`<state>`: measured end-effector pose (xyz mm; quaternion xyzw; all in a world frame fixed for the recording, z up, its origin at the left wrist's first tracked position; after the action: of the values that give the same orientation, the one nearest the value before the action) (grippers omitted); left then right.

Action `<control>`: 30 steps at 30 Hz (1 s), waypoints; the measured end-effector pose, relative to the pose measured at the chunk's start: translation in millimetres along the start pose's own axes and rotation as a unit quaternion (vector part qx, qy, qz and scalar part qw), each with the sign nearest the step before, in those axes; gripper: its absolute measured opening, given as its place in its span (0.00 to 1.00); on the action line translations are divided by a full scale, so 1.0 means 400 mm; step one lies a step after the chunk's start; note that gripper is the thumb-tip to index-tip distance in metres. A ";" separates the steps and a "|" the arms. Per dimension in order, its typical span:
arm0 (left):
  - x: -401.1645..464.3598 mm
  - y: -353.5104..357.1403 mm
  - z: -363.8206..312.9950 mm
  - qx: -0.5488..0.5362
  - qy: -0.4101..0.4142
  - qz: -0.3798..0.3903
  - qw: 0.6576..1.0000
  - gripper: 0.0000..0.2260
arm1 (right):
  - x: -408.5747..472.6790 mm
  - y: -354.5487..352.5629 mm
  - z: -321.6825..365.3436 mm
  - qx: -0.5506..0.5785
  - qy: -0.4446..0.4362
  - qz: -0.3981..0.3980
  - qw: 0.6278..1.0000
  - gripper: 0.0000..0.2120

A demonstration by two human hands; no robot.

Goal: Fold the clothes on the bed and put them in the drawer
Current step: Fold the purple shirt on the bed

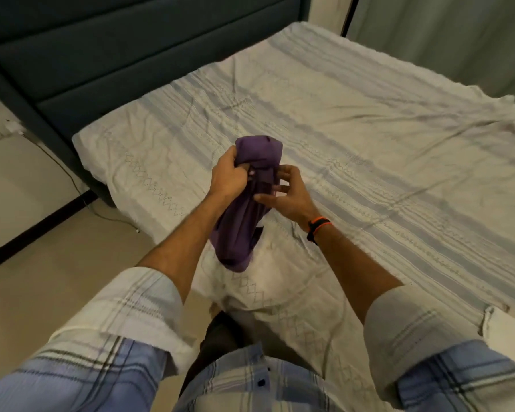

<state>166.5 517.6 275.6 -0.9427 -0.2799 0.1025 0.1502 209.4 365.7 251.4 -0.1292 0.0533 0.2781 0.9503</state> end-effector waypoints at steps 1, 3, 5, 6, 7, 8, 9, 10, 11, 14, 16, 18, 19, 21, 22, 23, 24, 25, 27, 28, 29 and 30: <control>-0.011 0.003 -0.032 -0.029 0.009 0.003 1.000 0.13 | -0.015 -0.005 0.008 -0.014 -0.018 0.006 1.000 0.39; -0.027 0.011 -0.086 -0.082 0.026 0.019 0.996 0.13 | -0.034 -0.008 0.023 -0.027 -0.041 0.006 0.999 0.41; -0.038 0.018 -0.140 -0.105 0.047 0.043 0.992 0.13 | -0.034 -0.008 0.046 -0.051 -0.053 -0.018 0.997 0.40; -0.044 0.018 -0.175 -0.114 0.060 0.056 0.990 0.13 | -0.033 -0.015 0.069 -0.062 -0.063 -0.040 0.995 0.37; -0.049 0.019 -0.197 -0.122 0.067 0.068 0.988 0.13 | -0.031 -0.019 0.083 -0.064 -0.069 -0.065 0.993 0.32; -0.050 0.017 -0.224 -0.132 0.073 0.080 0.985 0.12 | -0.025 -0.031 0.104 -0.067 -0.080 -0.098 0.990 0.26; -0.050 0.010 -0.251 -0.136 0.079 0.093 0.983 0.11 | -0.022 -0.047 0.131 -0.075 -0.091 -0.128 0.985 0.19; -0.048 0.010 -0.260 -0.141 0.077 0.104 0.981 0.10 | -0.016 -0.060 0.139 -0.083 -0.090 -0.147 0.981 0.14; -0.044 0.004 -0.282 -0.141 0.082 0.116 0.980 0.09 | -0.010 -0.078 0.161 -0.084 -0.093 -0.167 0.978 0.11; -0.040 -0.012 -0.323 -0.126 0.105 0.138 0.977 0.09 | -0.008 -0.113 0.205 -0.063 -0.094 -0.195 0.974 0.10; -0.027 -0.021 -0.330 -0.093 0.111 0.148 0.978 0.16 | -0.005 -0.127 0.235 -0.064 -0.109 -0.203 0.971 0.09; -0.010 -0.029 -0.320 -0.038 0.114 0.155 0.981 0.26 | -0.010 -0.134 0.262 -0.064 -0.115 -0.217 0.967 0.08; -0.005 -0.032 -0.312 -0.007 0.114 0.156 0.981 0.30 | -0.013 -0.138 0.274 -0.054 -0.117 -0.227 0.965 0.08; -0.002 -0.034 -0.301 0.031 0.114 0.164 0.979 0.33 | -0.022 -0.149 0.301 -0.027 -0.124 -0.249 0.960 0.09; -0.002 -0.034 -0.293 0.037 0.117 0.166 0.979 0.33 | -0.026 -0.152 0.310 -0.018 -0.123 -0.255 0.959 0.09; -0.001 -0.034 -0.294 0.038 0.121 0.167 0.978 0.31 | -0.029 -0.159 0.321 -0.010 -0.123 -0.262 0.957 0.10; -0.004 -0.032 -0.294 0.037 0.128 0.163 0.978 0.29 | -0.031 -0.164 0.326 -0.006 -0.122 -0.265 0.956 0.12; -0.008 -0.029 -0.296 0.034 0.136 0.160 0.977 0.28 | -0.035 -0.169 0.330 -0.003 -0.119 -0.270 0.956 0.14; -0.018 -0.018 -0.308 0.037 0.155 0.148 0.976 0.29 | -0.044 -0.181 0.333 0.005 -0.114 -0.285 0.952 0.16; -0.028 -0.007 -0.318 0.040 0.167 0.139 0.975 0.33 | -0.052 -0.192 0.334 0.011 -0.109 -0.300 0.948 0.15; -0.039 0.004 -0.323 0.041 0.179 0.125 0.975 0.35 | -0.057 -0.200 0.334 0.020 -0.101 -0.314 0.944 0.15; -0.051 0.015 -0.329 0.040 0.191 0.117 0.974 0.37 | -0.062 -0.211 0.334 0.033 -0.091 -0.330 0.939 0.17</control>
<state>189.1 471.6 398.6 -0.9643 -0.1294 -0.0520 0.2251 238.2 321.1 402.3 -0.0818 -0.0700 -0.0422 0.9933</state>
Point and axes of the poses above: each hand's wrist, its own x-axis towards the middle knuckle, its own y-axis out of the palm, z = x × y, the point moved 1 cm from there along x, towards the middle knuckle
